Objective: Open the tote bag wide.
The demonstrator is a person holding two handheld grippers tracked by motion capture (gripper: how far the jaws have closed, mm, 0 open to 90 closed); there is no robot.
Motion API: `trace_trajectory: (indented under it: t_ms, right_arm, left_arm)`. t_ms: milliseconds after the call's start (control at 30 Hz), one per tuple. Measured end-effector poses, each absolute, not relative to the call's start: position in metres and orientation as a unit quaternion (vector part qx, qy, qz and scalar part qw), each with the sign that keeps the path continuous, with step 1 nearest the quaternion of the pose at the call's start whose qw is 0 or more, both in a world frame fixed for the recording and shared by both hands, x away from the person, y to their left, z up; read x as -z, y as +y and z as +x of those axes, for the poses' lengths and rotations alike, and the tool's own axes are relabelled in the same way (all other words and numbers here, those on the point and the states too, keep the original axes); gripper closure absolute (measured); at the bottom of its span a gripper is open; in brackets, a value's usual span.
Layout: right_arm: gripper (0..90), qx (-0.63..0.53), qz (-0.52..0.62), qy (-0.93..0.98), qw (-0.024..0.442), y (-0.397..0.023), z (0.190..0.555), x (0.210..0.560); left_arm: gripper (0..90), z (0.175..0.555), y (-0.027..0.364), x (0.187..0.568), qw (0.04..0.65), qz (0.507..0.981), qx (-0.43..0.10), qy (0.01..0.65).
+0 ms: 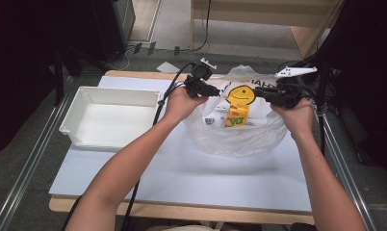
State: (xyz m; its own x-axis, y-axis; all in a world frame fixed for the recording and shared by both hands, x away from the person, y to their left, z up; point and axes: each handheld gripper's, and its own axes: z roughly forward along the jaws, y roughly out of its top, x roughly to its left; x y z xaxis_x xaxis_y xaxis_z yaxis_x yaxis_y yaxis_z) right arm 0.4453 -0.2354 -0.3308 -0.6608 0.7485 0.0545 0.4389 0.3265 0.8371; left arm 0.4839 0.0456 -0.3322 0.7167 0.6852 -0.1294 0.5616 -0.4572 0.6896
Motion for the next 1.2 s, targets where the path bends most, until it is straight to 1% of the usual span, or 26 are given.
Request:
trace_trajectory:
  t_ms: [67,100,300,467,633,867,1200]
  right_arm:
    - [83.6,-0.448,0.375,0.791,0.180,-0.236,0.445,0.337]
    - [83.1,-0.450,0.381,0.787,0.184,-0.235,0.445,0.342]
    - [83.1,-0.445,0.391,0.784,0.187,-0.235,0.451,0.354]
    - [83.3,-0.440,0.402,0.780,0.188,-0.236,0.456,0.365]
    - [83.1,-0.437,0.413,0.779,0.180,-0.238,0.461,0.382]
    - [83.1,-0.430,0.416,0.780,0.184,-0.236,0.462,0.396]
    - [83.1,-0.424,0.428,0.778,0.177,-0.234,0.461,0.422]
  left_arm:
    - [76.8,0.484,0.044,0.337,0.363,0.851,-0.090,0.368]
    - [77.0,0.483,0.041,0.341,0.360,0.852,-0.104,0.367]
    - [77.3,0.485,0.039,0.349,0.360,0.849,-0.106,0.371]
    - [77.3,0.493,0.042,0.364,0.356,0.842,-0.117,0.388]
    - [77.4,0.500,0.045,0.379,0.358,0.834,-0.106,0.406]
    - [77.4,0.499,0.047,0.396,0.357,0.829,-0.114,0.415]
    - [77.2,0.497,0.053,0.422,0.352,0.825,-0.109,0.429]
